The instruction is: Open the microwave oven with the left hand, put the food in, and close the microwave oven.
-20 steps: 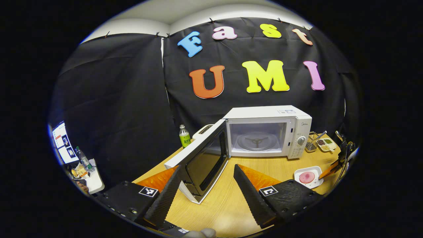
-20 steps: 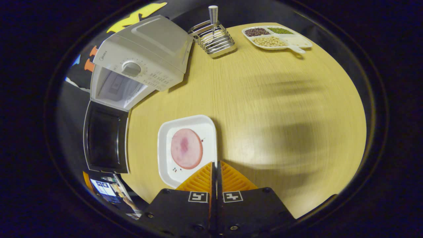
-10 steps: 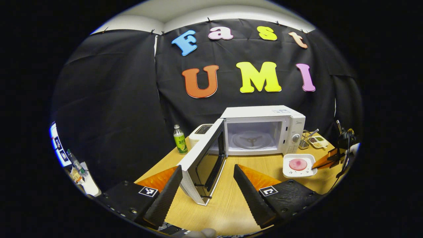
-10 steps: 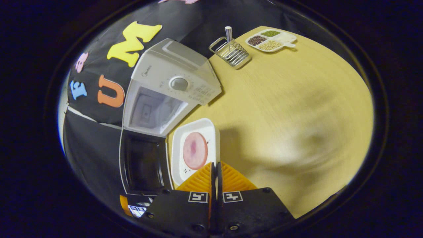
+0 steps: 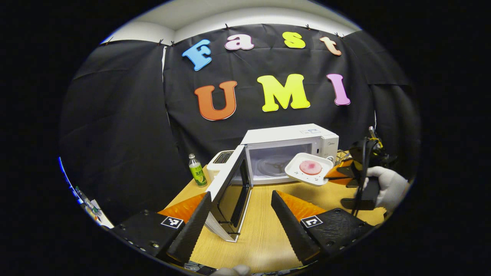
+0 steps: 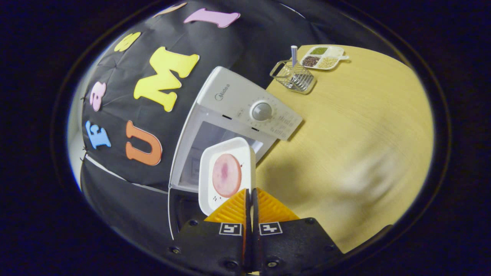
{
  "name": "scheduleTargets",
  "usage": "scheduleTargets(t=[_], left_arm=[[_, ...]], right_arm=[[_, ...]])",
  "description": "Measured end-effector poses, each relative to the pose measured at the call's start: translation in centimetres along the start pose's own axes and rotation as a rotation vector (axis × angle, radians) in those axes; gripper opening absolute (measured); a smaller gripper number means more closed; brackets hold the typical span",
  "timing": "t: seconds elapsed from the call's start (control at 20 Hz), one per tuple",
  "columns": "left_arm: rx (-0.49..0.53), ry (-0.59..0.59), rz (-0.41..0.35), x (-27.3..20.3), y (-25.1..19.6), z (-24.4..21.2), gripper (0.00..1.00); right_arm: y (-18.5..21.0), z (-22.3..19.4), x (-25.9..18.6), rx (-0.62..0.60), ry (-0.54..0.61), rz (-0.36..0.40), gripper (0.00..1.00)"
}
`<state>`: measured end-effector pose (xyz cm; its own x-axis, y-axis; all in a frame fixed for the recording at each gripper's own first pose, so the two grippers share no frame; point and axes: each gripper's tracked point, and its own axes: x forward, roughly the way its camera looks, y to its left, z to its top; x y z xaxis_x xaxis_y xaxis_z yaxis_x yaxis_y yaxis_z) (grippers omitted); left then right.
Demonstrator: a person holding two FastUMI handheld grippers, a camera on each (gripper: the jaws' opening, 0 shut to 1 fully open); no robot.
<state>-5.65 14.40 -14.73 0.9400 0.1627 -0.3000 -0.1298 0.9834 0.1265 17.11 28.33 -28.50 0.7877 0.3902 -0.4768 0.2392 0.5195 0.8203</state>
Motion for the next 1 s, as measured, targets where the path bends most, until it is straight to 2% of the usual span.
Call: scheduleTargets(t=[0.1, 0.25, 0.3, 0.35, 0.65, 0.9, 1.0], left_arm=[[-0.023, -0.002, -0.018, -0.2, -0.3, 0.0, 0.95], [-0.031, -0.014, -0.016, -0.2, 0.2, -0.4, 0.95], [-0.030, -0.009, -0.011, 0.0, 0.5, -0.9, 0.95], [-0.030, -0.003, -0.002, 0.0, 0.8, -1.5, 0.95], [-0.031, 0.009, 0.052, 0.6, 3.3, -3.7, 0.95], [-0.046, 0.025, 0.067, 1.4, 4.4, -4.5, 0.95], [-0.056, 0.033, 0.071, 1.7, 4.6, -5.0, 0.95]], right_arm=[[1.2, -0.3, 1.7, 0.024, -0.062, -0.003, 0.04], [2.3, -1.1, 5.2, 0.122, -0.153, -0.013, 0.04], [2.7, -1.7, 6.4, 0.152, -0.169, -0.021, 0.00], [3.1, -2.1, 7.5, 0.167, -0.183, -0.021, 0.04], [4.6, -3.5, 14.2, 0.282, -0.242, -0.042, 0.04], [4.0, -2.2, 19.0, 0.311, -0.322, -0.114, 0.04], [4.3, -1.3, 20.7, 0.309, -0.335, -0.112, 0.04]])
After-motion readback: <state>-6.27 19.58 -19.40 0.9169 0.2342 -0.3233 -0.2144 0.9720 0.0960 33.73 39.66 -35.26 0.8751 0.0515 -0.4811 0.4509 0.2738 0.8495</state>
